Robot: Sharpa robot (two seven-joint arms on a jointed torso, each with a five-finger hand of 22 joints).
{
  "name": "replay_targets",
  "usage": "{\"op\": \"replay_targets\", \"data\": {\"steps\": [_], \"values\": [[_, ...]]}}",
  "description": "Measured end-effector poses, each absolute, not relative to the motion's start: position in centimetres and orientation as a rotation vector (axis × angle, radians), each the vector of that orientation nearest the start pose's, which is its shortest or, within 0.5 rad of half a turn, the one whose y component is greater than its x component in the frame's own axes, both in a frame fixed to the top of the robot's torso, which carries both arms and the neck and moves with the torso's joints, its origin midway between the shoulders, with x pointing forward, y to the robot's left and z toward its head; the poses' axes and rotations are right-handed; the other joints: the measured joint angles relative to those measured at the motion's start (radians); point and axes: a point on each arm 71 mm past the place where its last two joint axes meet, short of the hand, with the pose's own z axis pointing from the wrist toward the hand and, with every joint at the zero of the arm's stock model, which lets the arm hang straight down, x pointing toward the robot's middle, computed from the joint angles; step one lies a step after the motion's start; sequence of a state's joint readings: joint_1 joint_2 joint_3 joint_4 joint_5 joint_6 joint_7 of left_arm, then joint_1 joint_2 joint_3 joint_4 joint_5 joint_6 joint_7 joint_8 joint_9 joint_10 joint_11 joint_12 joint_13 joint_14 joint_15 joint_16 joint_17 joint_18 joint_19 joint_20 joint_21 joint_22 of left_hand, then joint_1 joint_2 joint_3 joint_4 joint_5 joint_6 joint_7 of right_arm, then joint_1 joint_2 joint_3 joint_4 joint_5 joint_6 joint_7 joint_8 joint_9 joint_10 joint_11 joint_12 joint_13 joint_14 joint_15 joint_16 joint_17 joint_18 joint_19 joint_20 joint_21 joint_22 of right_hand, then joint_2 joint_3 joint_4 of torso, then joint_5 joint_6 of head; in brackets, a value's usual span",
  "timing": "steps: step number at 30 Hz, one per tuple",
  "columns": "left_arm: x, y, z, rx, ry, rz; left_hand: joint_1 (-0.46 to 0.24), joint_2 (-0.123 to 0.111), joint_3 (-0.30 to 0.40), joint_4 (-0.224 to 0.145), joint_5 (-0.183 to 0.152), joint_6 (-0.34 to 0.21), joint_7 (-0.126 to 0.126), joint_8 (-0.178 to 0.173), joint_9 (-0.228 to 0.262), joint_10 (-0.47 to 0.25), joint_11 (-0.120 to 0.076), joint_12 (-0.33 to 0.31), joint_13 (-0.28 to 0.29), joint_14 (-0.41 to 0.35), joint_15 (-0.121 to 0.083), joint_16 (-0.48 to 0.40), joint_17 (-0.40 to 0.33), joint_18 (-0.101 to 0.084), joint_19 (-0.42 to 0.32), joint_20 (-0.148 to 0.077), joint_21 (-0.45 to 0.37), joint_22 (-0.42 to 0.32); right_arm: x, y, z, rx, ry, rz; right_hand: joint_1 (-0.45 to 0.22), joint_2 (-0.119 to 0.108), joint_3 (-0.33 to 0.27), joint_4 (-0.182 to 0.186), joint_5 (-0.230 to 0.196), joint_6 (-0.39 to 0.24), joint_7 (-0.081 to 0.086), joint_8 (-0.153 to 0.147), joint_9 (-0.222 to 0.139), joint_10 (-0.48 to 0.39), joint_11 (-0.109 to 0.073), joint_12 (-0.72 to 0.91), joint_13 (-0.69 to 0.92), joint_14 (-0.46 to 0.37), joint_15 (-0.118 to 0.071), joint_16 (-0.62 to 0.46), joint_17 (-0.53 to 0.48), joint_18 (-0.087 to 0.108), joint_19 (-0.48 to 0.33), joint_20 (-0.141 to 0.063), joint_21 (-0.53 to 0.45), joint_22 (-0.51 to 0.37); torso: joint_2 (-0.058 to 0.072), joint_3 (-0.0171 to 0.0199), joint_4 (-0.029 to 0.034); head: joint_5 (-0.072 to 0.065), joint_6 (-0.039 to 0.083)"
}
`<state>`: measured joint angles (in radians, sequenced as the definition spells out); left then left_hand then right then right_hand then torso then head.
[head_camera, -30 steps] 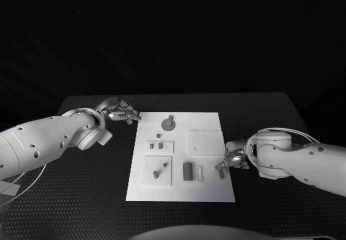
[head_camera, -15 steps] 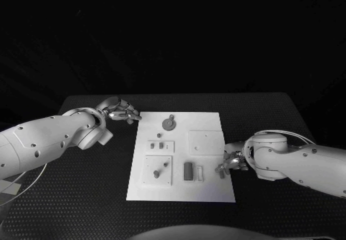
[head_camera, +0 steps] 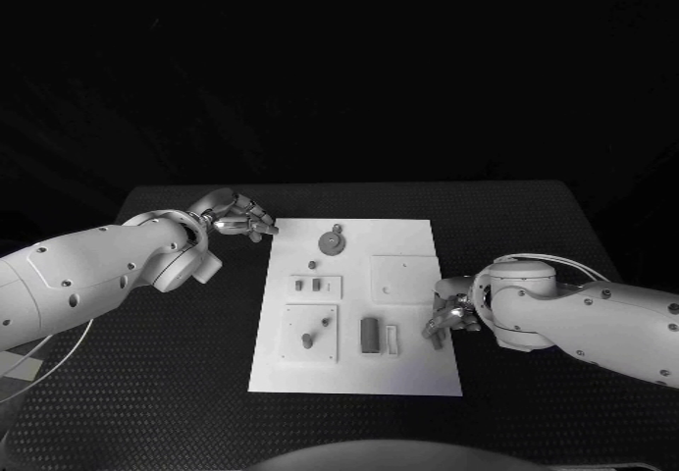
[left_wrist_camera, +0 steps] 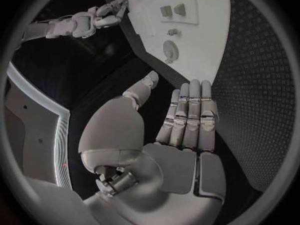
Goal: Assemble the parts on the task board
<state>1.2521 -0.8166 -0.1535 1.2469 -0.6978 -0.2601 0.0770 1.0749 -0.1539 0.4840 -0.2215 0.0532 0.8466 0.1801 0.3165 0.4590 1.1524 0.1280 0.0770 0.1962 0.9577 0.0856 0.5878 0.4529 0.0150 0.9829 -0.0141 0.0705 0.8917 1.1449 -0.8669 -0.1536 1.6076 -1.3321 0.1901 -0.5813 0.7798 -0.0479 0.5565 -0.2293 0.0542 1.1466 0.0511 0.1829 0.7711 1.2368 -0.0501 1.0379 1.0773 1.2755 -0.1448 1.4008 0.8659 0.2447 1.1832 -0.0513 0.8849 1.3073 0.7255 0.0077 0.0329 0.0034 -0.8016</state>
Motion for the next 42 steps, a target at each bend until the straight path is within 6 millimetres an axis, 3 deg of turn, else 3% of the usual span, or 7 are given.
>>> {"op": "replay_targets", "data": {"steps": [6,10,15,24,32,39,42], "values": [[52.62,27.96,-21.69,-0.558,1.785,-0.847,0.000,0.000,0.000,0.000,0.000,0.000,0.000,0.000,0.000,0.000,0.000,0.000,0.000,0.000,0.000,0.000,0.001,0.000,0.000,0.000,0.000,0.000,42.59,-21.43,-28.13,-0.142,2.406,0.162,0.001,-0.001,0.000,0.000,0.000,0.000,0.000,0.000,-0.001,0.000,0.000,0.000,0.000,0.000,0.000,0.000,0.000,0.000,0.001,0.002,0.000,0.000,0.000,-0.0001,0.0000,0.000,-0.001],[52.62,27.95,-21.69,-0.558,1.785,-0.847,0.000,0.000,0.003,0.003,0.000,0.000,0.000,0.000,-0.001,0.000,0.000,0.000,0.000,0.000,0.000,0.000,0.002,0.000,0.000,0.000,0.000,0.000,42.52,-21.27,-28.12,-0.156,2.401,0.164,0.186,-0.057,0.030,-0.056,-0.011,-0.018,-0.018,0.000,-0.012,-0.017,0.016,0.003,0.002,-0.003,0.003,0.000,0.000,-0.013,-0.006,-0.010,0.000,0.000,0.000,-0.0007,-0.0001,0.001,-0.001],[52.62,27.95,-21.69,-0.558,1.785,-0.847,0.000,0.000,0.003,0.003,0.000,0.000,0.000,0.000,-0.001,0.000,0.000,0.000,0.000,0.000,0.000,0.000,0.002,0.000,0.000,0.000,0.000,0.000,42.46,-21.22,-28.11,-0.163,2.396,0.165,0.215,-0.072,0.012,-0.067,-0.003,-0.019,-0.020,0.000,-0.013,-0.026,0.021,0.007,0.005,-0.006,0.006,0.000,0.003,-0.014,-0.017,-0.002,0.000,0.000,0.000,-0.0008,0.0000,0.001,-0.002],[52.62,27.92,-21.69,-0.557,1.786,-0.848,0.000,0.000,0.003,0.003,0.000,0.000,0.000,0.000,-0.001,0.000,0.000,0.000,0.000,0.000,0.000,0.000,0.003,0.000,0.000,0.000,0.000,0.000,42.48,-21.35,-28.24,-0.087,2.390,0.218,0.218,-0.039,-0.007,-0.067,-0.003,-0.020,-0.019,0.000,-0.026,-0.026,0.022,0.012,0.005,-0.004,0.011,0.000,0.006,-0.014,-0.012,0.004,0.004,0.000,0.000,-0.0009,0.0006,0.000,-0.003],[52.62,27.97,-21.70,-0.558,1.786,-0.847,0.000,0.000,0.003,0.003,0.000,0.000,0.000,0.000,-0.001,0.000,0.000,0.000,0.001,0.000,0.000,-0.003,0.004,0.000,0.000,0.000,0.000,0.000,42.26,-21.09,-28.42,0.022,2.386,0.304,0.227,-0.019,-0.012,-0.066,-0.004,-0.027,-0.015,-0.035,-0.026,-0.022,0.018,0.015,0.003,-0.006,0.013,0.000,0.008,-0.014,-0.013,0.006,0.004,0.000,0.000,-0.0008,0.0006,0.002,-0.002],[52.62,27.96,-21.70,-0.558,1.786,-0.847,0.000,0.000,0.003,0.003,0.000,0.000,0.000,0.000,-0.001,0.000,0.000,0.000,0.001,0.000,0.000,-0.004,0.005,0.000,0.000,0.000,0.000,0.000,41.80,-20.83,-28.54,0.165,2.395,0.393,0.249,0.029,-0.021,-0.067,-0.004,-0.049,0.013,-0.028,-0.035,-0.020,0.012,0.019,0.001,-0.004,0.011,0.000,0.011,-0.013,-0.010,0.009,0.008,0.000,0.000,-0.0012,0.0006,0.003,-0.003],[52.62,27.96,-21.70,-0.558,1.786,-0.846,0.000,0.000,0.003,0.003,0.000,0.000,0.000,0.000,-0.001,0.000,0.000,0.000,0.001,0.000,0.000,-0.004,0.005,0.000,0.000,0.000,0.000,0.000,41.63,-20.56,-28.68,0.240,2.406,0.433,0.252,0.033,-0.021,-0.067,-0.004,-0.052,0.016,-0.028,-0.037,-0.020,0.009,0.019,0.001,-0.004,0.011,0.000,0.011,-0.013,-0.010,0.009,0.008,0.000,0.000,-0.0012,0.0006,0.002,-0.003]]}}
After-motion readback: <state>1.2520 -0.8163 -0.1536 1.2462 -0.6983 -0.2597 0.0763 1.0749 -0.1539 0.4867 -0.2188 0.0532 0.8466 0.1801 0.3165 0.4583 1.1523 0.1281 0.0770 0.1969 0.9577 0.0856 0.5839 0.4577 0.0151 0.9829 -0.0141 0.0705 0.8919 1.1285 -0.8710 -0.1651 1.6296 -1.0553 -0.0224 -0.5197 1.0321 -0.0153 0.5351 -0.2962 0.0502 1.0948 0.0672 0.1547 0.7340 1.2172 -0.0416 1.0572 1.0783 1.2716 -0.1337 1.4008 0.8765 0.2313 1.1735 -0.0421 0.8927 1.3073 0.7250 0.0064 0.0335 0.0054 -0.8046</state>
